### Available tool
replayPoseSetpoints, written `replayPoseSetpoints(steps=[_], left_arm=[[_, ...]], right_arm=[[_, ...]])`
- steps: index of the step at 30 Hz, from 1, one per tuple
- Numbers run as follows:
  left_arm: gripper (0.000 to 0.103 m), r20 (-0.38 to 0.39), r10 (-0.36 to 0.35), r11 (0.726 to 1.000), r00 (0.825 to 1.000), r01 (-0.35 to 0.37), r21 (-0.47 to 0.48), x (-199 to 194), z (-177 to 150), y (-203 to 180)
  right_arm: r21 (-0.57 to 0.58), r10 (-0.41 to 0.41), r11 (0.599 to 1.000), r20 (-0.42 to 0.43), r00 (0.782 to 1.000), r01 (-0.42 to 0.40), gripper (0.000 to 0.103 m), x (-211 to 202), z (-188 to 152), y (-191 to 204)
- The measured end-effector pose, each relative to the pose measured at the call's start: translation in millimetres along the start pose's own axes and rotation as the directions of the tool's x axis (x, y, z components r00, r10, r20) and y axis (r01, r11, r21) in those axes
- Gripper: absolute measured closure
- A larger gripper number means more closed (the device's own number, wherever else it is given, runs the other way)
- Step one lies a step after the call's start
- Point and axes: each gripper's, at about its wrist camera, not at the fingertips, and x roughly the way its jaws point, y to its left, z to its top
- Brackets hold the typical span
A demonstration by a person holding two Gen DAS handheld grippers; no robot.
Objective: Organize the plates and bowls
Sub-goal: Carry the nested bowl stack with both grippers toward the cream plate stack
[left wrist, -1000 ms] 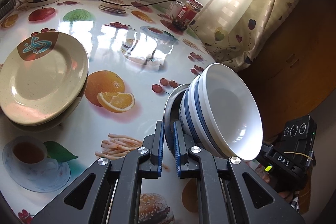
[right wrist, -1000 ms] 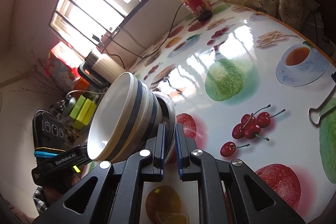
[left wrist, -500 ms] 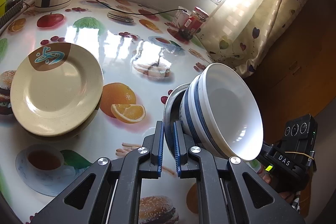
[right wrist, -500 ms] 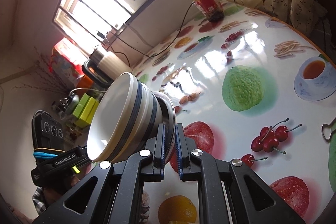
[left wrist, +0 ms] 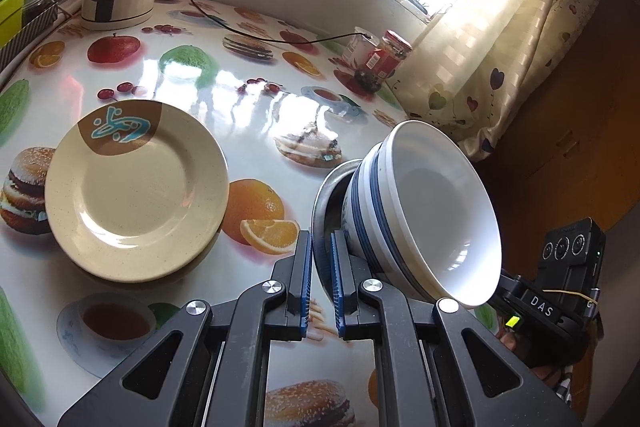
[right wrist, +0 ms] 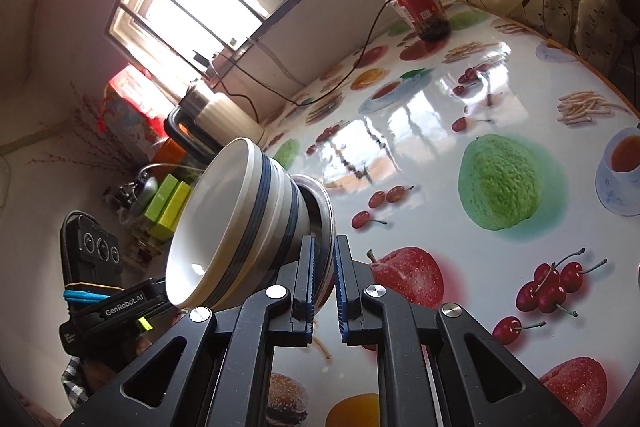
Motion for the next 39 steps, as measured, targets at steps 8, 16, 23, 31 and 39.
replayPoseSetpoints(steps=[8, 16, 23, 31, 39], left_arm=[[0.094, 0.016, 0.021, 1.000, 1.000, -0.021, -0.017, -8, 7, 16], [0.094, 0.030, 0.038, 0.999, 0.999, -0.036, -0.037, -15, 14, 31], [0.094, 0.042, 0.048, 0.997, 0.998, -0.046, -0.058, -20, 17, 42], [0.094, 0.051, 0.065, 0.995, 0.997, -0.061, -0.078, -24, 20, 55], [0.094, 0.062, 0.088, 0.992, 0.994, -0.082, -0.092, -28, 25, 69]], right_arm=[[-0.007, 0.020, 1.000, -0.019, 1.000, -0.020, 0.093, 17, 4, 13], [-0.024, 0.034, 0.999, -0.035, 0.999, -0.035, 0.093, 33, 7, 28], [-0.029, 0.044, 0.999, -0.053, 0.998, -0.046, 0.093, 46, 10, 36], [-0.040, 0.053, 0.998, -0.073, 0.996, -0.056, 0.093, 61, 12, 42], [-0.052, 0.066, 0.996, -0.091, 0.994, -0.071, 0.093, 78, 16, 53]])
